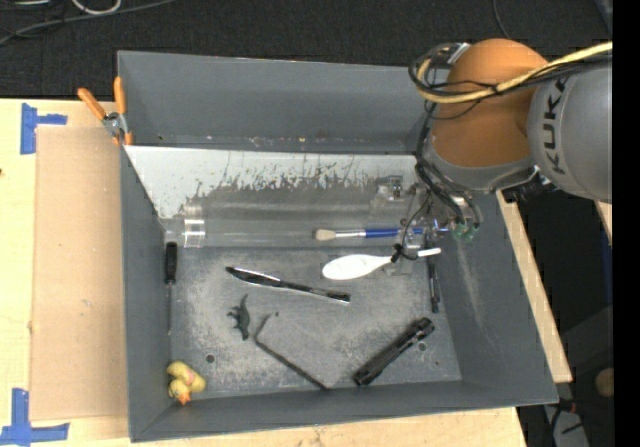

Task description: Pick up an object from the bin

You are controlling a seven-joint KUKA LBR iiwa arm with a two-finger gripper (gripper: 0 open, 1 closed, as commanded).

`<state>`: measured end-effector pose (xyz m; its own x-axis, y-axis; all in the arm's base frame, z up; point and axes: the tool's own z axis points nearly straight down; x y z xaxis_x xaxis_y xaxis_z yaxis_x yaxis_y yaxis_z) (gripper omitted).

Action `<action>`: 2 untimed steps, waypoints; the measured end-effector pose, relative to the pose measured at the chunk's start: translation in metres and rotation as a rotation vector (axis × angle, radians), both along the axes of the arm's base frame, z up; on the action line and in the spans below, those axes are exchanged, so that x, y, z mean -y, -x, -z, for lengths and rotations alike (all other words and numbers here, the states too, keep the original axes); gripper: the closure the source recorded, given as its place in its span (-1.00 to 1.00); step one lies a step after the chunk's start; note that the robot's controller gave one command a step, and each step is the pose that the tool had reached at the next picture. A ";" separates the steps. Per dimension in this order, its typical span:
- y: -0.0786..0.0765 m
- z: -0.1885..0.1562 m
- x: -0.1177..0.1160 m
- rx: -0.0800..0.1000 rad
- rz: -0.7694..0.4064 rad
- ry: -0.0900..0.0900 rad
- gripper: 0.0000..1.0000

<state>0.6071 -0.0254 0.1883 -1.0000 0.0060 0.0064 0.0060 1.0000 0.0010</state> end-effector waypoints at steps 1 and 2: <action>-0.002 -0.003 0.000 0.006 -0.001 0.000 -1.00; -0.004 0.090 -0.037 0.008 -0.040 0.000 -1.00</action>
Offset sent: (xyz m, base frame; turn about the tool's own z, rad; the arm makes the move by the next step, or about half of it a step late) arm 0.0033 0.0488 -0.1183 -0.0505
